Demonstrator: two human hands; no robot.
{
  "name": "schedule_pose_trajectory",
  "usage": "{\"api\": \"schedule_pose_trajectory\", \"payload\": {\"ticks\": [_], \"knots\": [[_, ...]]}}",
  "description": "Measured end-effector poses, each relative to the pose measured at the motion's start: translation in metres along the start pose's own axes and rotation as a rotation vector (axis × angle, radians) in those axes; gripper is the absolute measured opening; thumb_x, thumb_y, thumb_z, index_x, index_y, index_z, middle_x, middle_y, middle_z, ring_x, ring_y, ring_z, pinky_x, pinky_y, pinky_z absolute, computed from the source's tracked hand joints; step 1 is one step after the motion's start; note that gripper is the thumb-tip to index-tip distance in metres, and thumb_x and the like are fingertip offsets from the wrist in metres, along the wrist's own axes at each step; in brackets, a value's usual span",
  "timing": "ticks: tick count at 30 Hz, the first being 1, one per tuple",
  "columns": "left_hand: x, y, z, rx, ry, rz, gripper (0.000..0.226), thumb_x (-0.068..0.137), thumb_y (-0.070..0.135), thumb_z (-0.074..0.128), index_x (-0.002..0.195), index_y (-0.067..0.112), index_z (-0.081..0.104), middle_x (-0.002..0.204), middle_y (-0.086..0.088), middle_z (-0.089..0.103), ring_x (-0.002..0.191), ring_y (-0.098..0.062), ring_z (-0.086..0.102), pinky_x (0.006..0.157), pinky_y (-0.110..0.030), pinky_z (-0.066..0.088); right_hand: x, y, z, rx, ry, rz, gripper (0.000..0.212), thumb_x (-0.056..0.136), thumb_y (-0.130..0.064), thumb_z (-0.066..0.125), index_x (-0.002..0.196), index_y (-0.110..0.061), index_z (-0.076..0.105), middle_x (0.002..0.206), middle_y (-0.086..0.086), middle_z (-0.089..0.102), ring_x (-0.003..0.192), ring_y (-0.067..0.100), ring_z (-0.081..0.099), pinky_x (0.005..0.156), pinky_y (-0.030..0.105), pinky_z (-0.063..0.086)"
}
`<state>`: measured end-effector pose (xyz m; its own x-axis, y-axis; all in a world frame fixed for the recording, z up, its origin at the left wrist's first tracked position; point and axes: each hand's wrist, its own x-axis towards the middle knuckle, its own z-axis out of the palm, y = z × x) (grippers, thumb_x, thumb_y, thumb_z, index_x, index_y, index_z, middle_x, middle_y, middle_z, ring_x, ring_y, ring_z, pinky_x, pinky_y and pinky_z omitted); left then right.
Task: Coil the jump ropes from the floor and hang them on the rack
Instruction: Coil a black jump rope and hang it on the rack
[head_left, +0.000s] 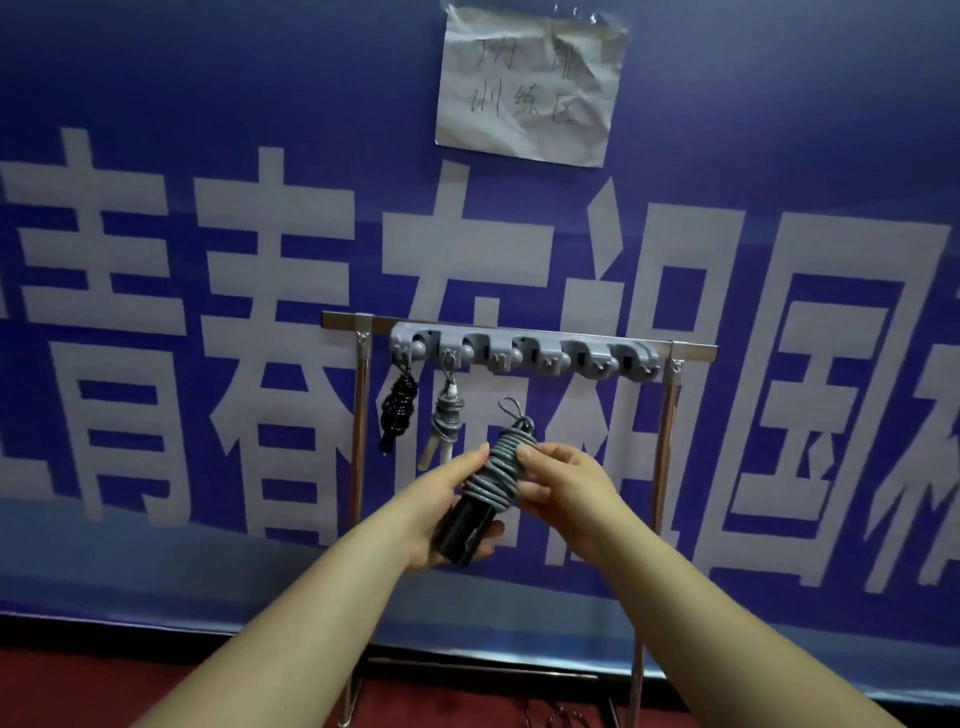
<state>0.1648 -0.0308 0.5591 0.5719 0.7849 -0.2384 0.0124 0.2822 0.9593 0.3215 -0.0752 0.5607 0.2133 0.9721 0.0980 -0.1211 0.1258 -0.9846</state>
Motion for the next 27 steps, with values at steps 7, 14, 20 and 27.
{"api": "schedule_pose_trajectory", "payload": {"ticks": [7,14,20,27], "knots": [[0.049,0.024,-0.038,-0.292,0.185,0.193,0.065,0.09,0.049,0.051,0.148,0.025,0.029,0.143,-0.015,0.045,0.128,-0.033,0.046,0.109,-0.05,0.033,0.099,-0.006,0.007,-0.029,0.154,-0.068,0.017,0.092,-0.012,0.062,0.107,-0.009,0.054,0.112,0.022,0.064,0.089,0.028,0.063,0.078,0.039,0.056],[0.082,0.015,-0.047,-0.249,0.149,0.137,0.064,0.091,0.049,0.048,0.147,0.023,0.032,0.149,-0.012,0.039,0.135,-0.033,0.038,0.11,-0.048,0.028,0.149,-0.003,0.007,-0.068,0.246,-0.087,0.015,0.093,-0.017,0.062,0.104,-0.008,0.058,0.098,0.015,0.066,0.084,0.023,0.061,0.082,0.04,0.056],[0.1,0.005,-0.047,-0.2,0.13,0.115,0.058,0.091,0.051,0.047,0.139,0.019,0.044,0.146,-0.01,0.043,0.133,-0.031,0.041,0.106,-0.045,0.032,0.159,0.014,0.002,-0.084,0.332,-0.063,0.029,0.09,-0.026,0.065,0.108,-0.005,0.058,0.093,0.01,0.065,0.075,0.016,0.06,0.07,0.032,0.054],[0.106,-0.047,-0.046,-0.118,0.189,0.085,0.052,0.092,0.05,0.046,0.135,0.02,0.048,0.143,-0.009,0.046,0.132,-0.027,0.043,0.107,-0.046,0.031,0.124,0.068,-0.01,-0.331,0.27,-0.035,0.066,0.088,-0.037,0.066,0.143,-0.013,0.036,0.132,0.002,0.048,0.112,0.017,0.05,0.09,0.031,0.046]]}}
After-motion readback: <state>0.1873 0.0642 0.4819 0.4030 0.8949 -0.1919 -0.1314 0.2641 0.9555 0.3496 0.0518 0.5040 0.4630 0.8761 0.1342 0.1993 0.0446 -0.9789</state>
